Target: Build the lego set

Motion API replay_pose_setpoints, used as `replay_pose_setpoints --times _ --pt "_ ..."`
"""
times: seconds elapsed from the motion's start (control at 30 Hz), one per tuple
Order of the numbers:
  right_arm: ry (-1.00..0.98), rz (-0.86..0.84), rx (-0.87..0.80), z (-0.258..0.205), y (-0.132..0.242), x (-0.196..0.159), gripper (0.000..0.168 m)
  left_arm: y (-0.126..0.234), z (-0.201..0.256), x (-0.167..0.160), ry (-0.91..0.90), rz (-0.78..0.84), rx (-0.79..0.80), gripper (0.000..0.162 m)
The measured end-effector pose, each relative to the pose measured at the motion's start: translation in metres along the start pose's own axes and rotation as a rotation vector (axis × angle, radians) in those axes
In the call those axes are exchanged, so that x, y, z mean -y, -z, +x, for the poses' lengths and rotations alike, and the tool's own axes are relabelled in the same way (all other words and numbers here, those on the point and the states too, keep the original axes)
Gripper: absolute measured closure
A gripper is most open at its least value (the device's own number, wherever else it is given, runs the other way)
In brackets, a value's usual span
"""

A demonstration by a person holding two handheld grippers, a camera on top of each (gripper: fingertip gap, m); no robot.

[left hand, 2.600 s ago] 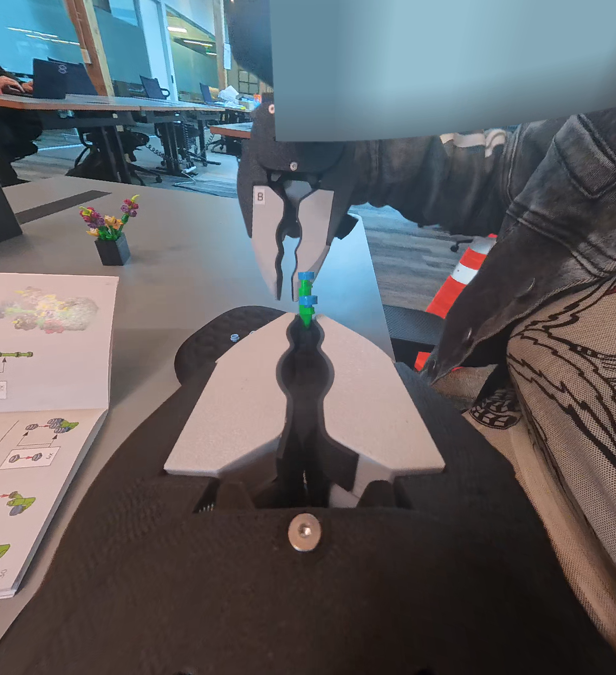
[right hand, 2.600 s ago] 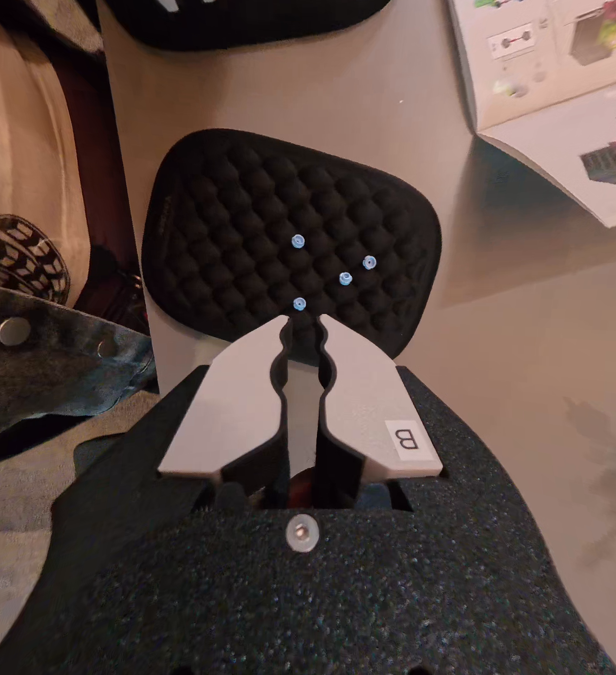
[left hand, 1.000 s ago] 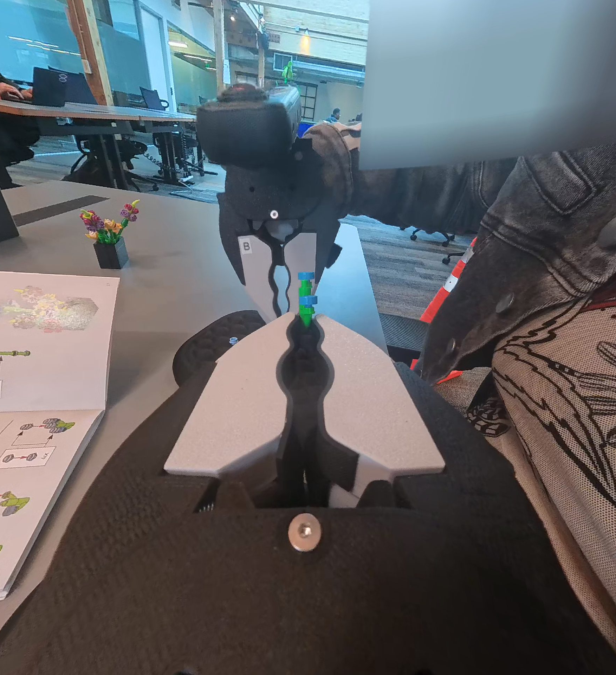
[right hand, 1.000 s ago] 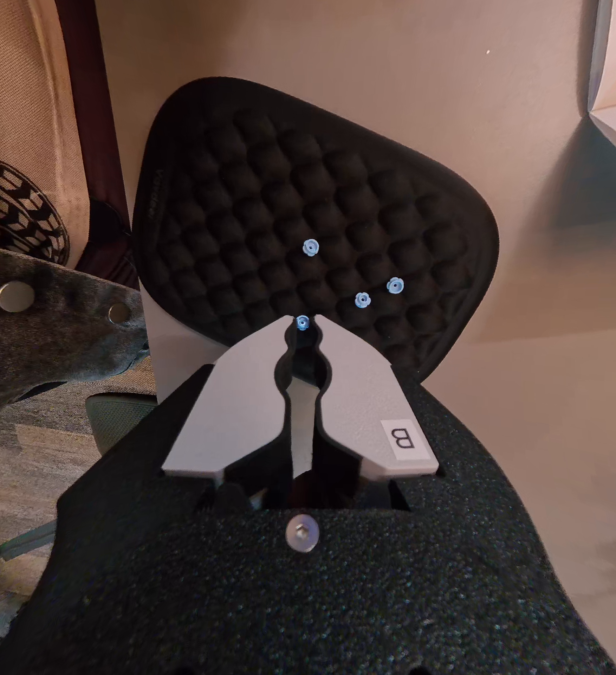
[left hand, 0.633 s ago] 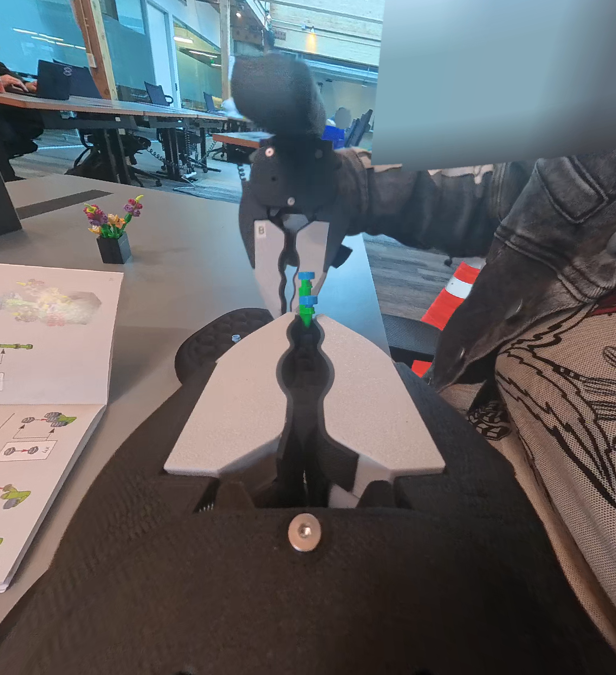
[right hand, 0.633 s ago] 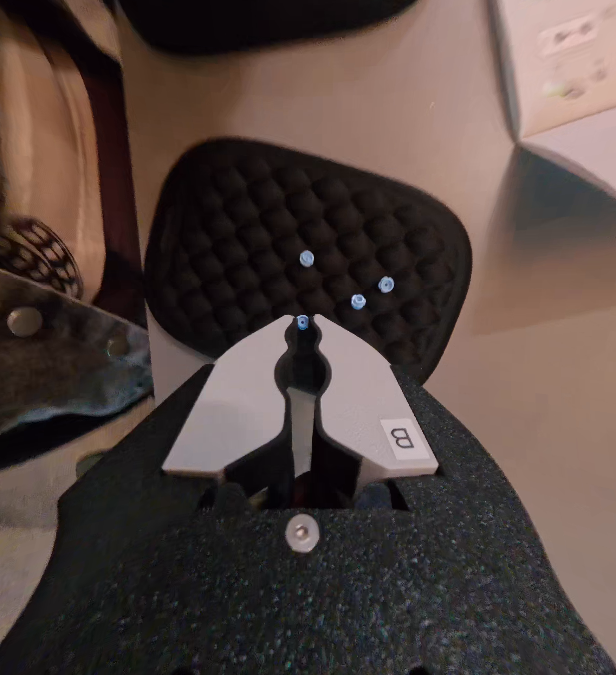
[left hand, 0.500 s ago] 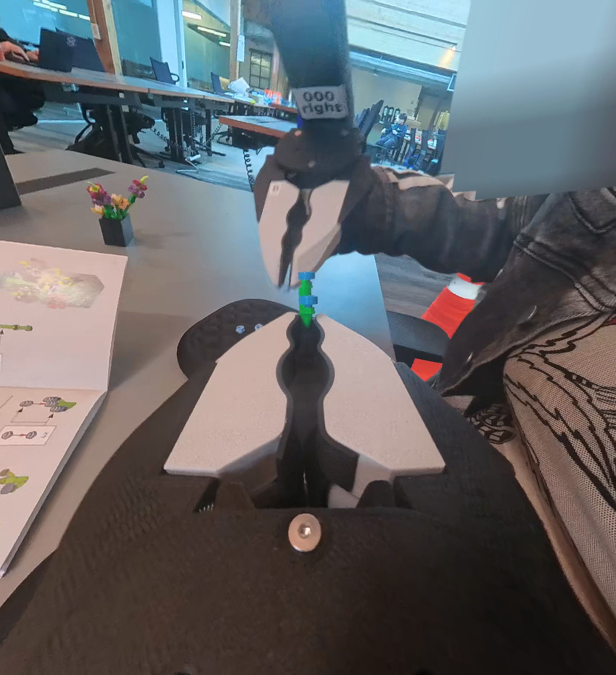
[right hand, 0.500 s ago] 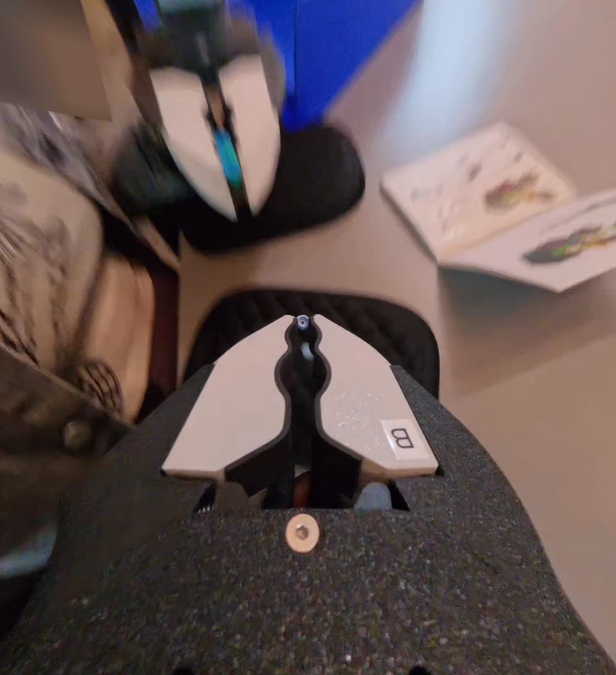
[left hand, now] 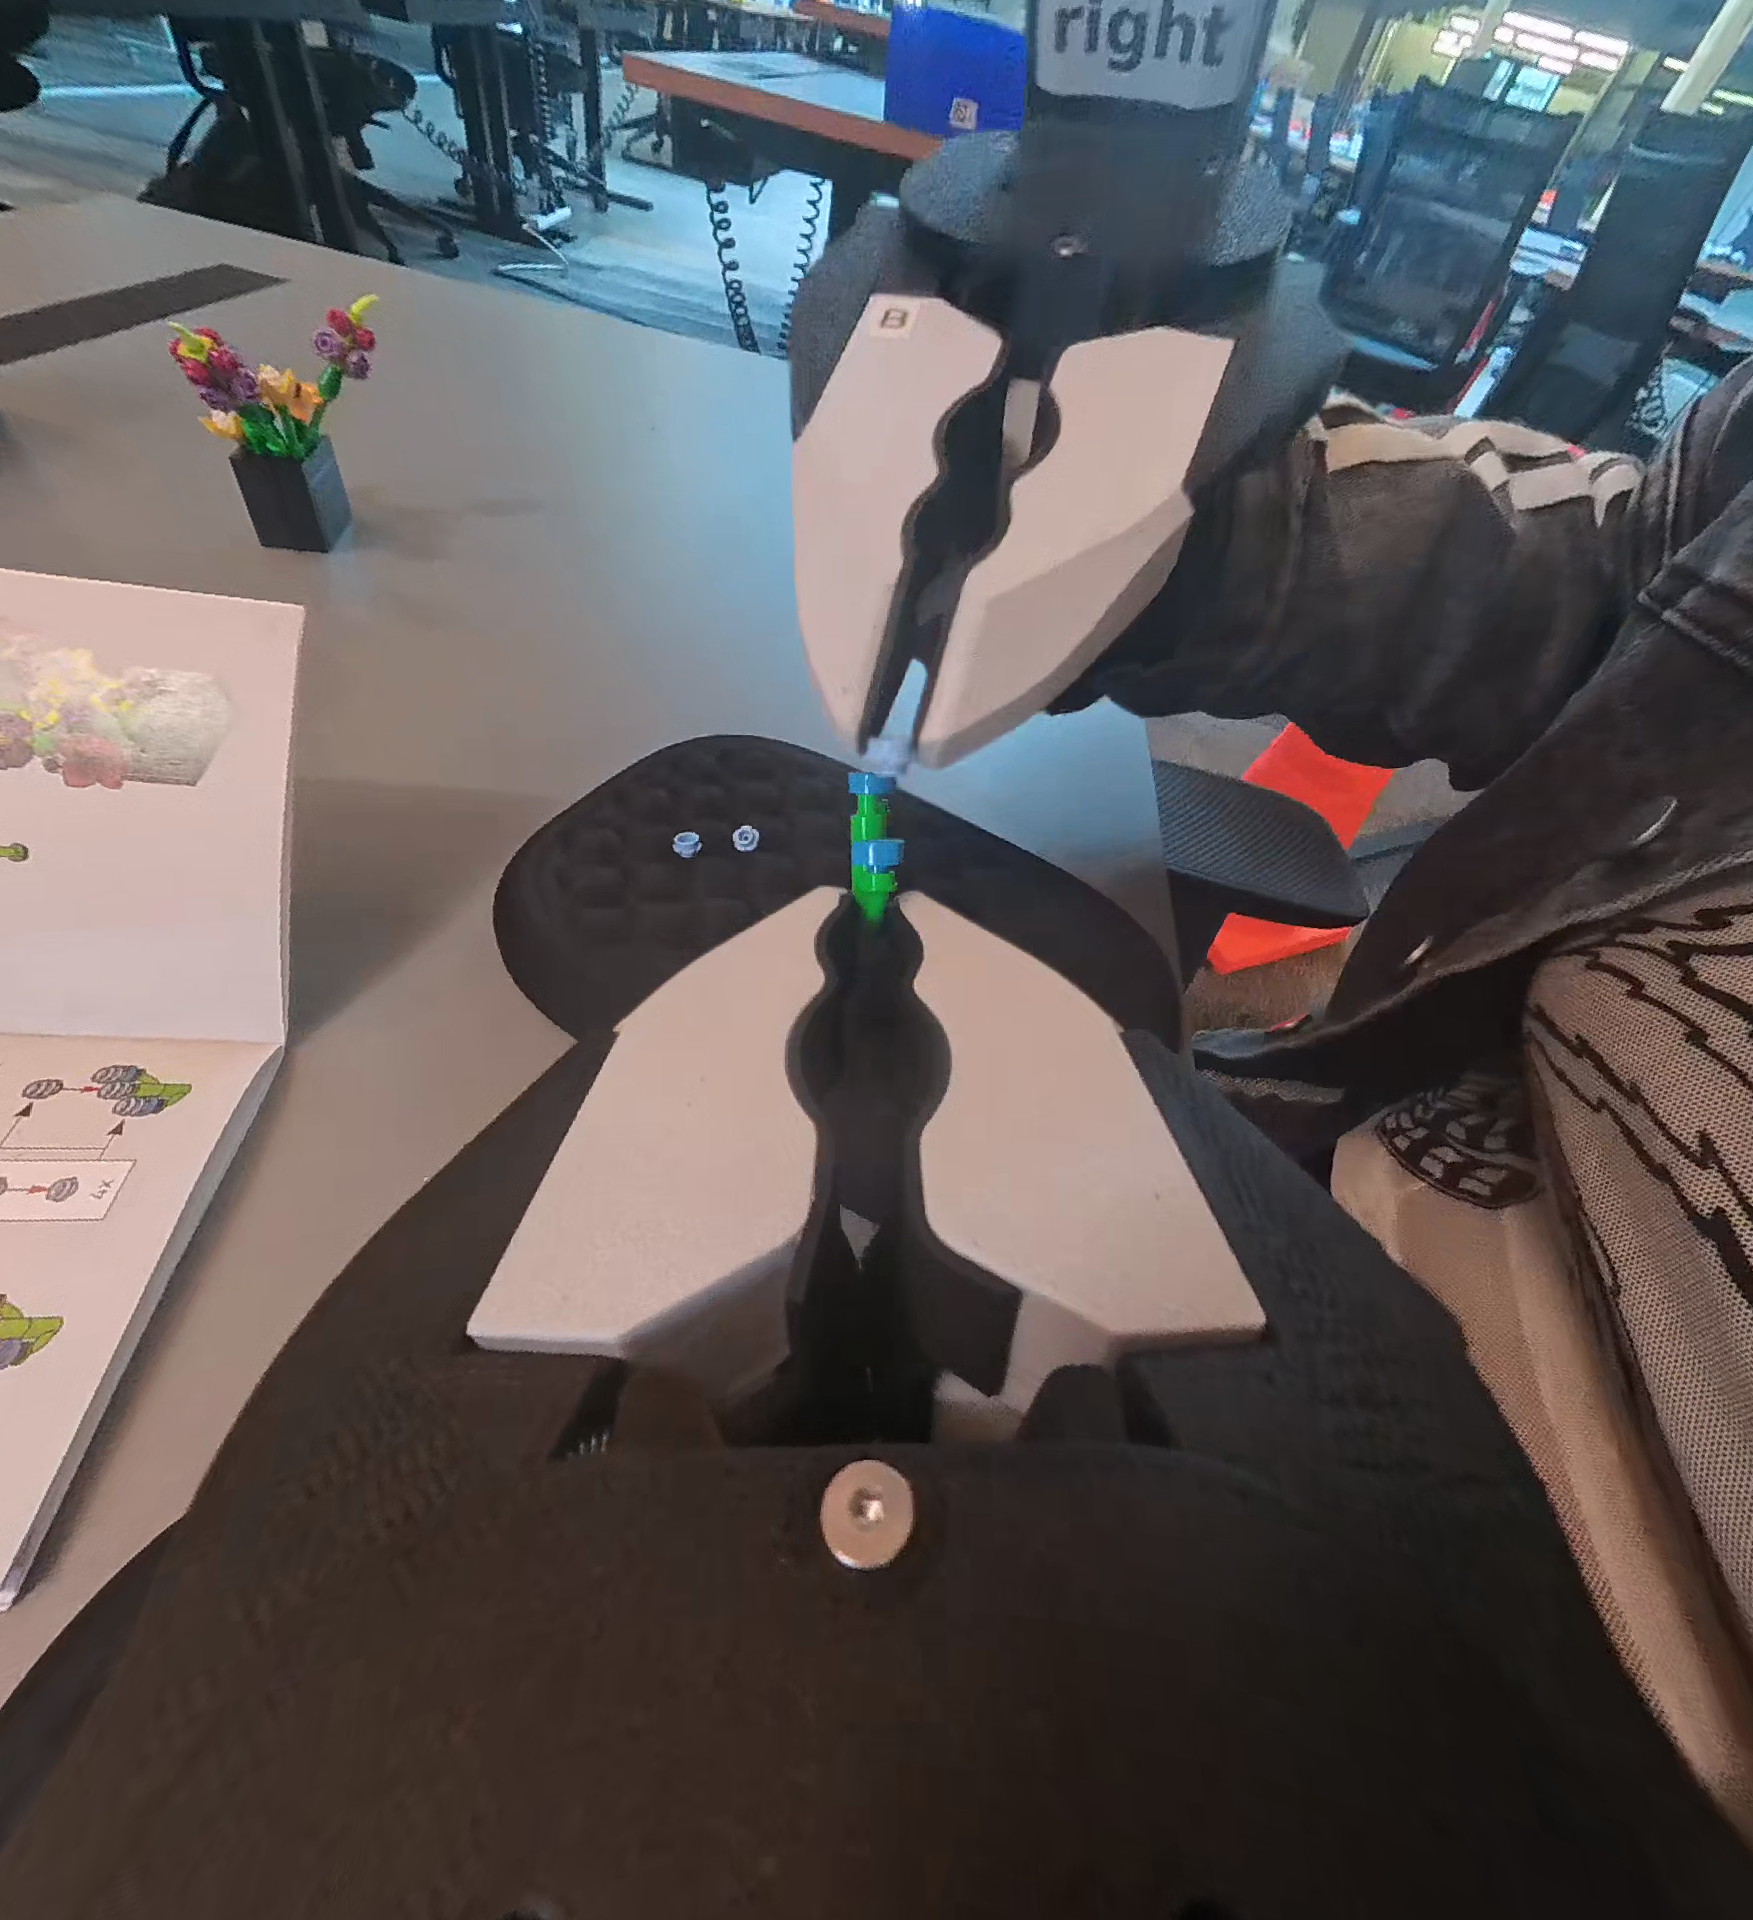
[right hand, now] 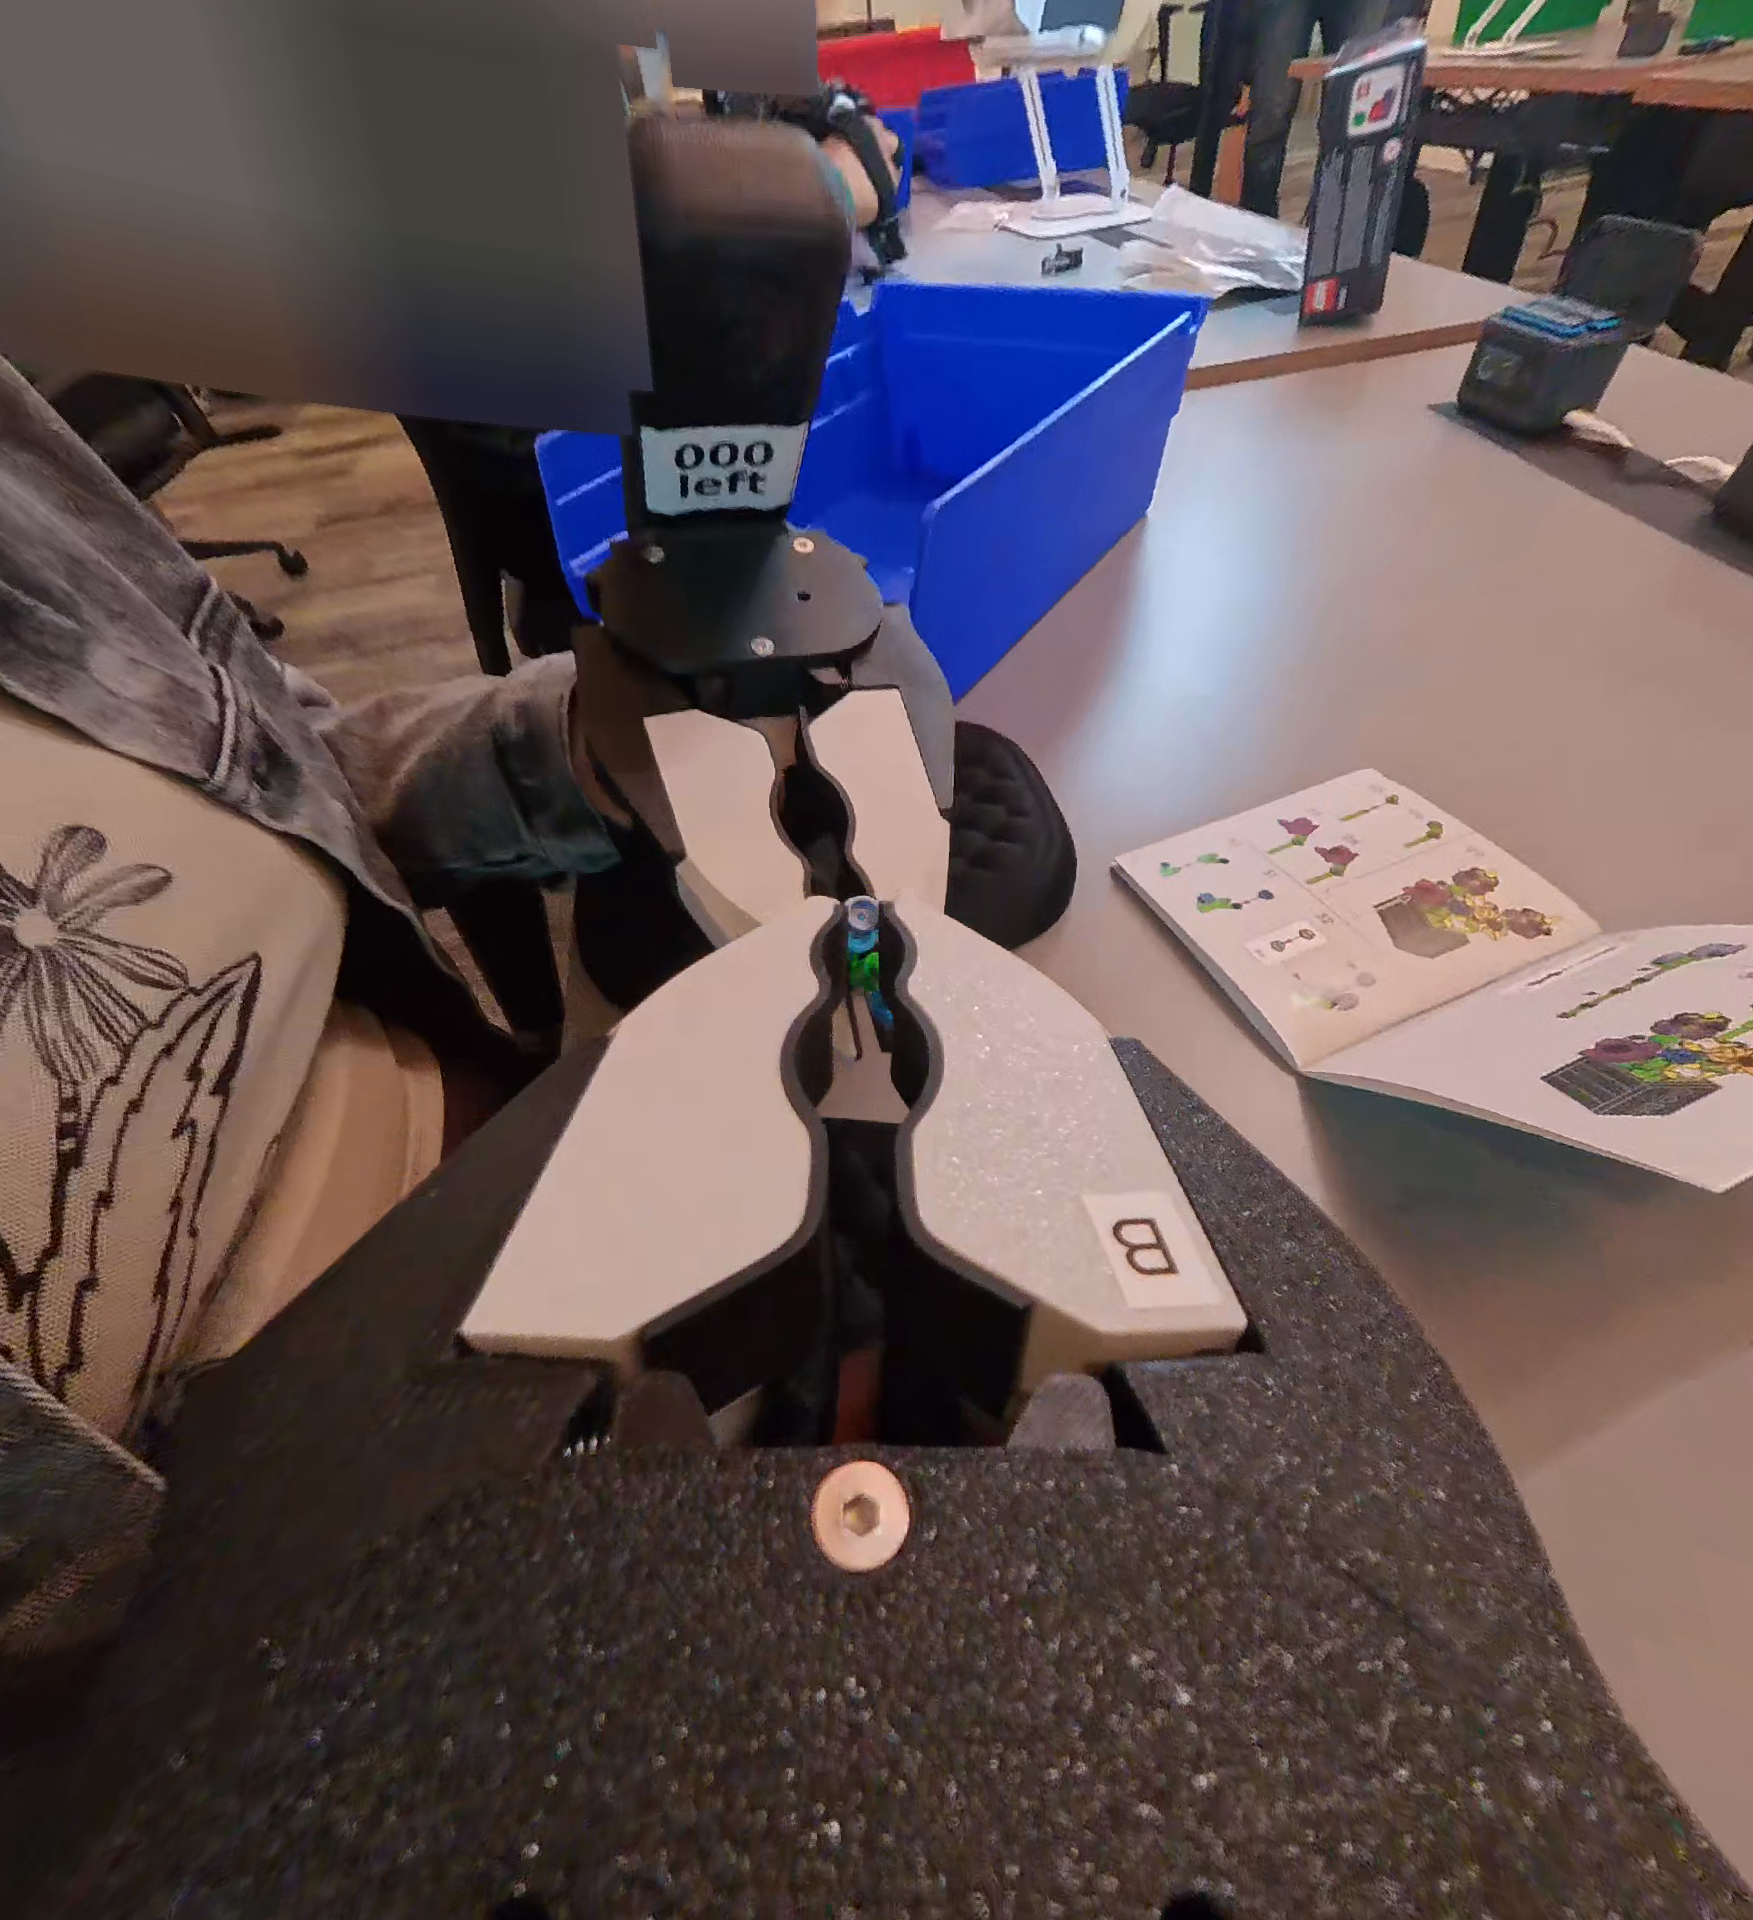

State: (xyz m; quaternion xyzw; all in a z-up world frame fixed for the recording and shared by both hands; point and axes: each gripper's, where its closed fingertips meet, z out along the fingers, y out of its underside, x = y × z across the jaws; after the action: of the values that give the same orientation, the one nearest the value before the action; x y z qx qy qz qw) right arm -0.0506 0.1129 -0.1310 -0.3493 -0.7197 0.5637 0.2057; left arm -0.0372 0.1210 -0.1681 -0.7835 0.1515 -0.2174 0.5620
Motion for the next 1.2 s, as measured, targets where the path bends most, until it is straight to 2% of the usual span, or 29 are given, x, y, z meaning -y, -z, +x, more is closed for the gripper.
replay_pose_setpoints --times 0.37,0.63,0.8,0.97,1.2 --pt "-0.015 -0.051 0.043 -0.003 -0.004 -0.013 0.164 -0.003 0.003 -0.005 -0.016 -0.041 -0.013 0.156" --pt "0.019 -0.06 0.016 -0.003 -0.006 -0.018 0.163 -0.007 0.001 -0.011 -0.015 -0.083 -0.005 0.157" --pt "-0.057 0.021 0.022 -0.001 -0.006 -0.014 0.163 -0.004 0.001 -0.007 0.002 -0.051 -0.012 0.157" --pt "-0.152 0.08 -0.044 0.006 -0.008 -0.009 0.163 -0.002 -0.007 -0.003 0.036 -0.025 0.035 0.157" --pt "-0.107 0.033 -0.187 0.014 -0.008 -0.009 0.163 -0.002 -0.018 -0.001 0.026 -0.032 0.161 0.157"
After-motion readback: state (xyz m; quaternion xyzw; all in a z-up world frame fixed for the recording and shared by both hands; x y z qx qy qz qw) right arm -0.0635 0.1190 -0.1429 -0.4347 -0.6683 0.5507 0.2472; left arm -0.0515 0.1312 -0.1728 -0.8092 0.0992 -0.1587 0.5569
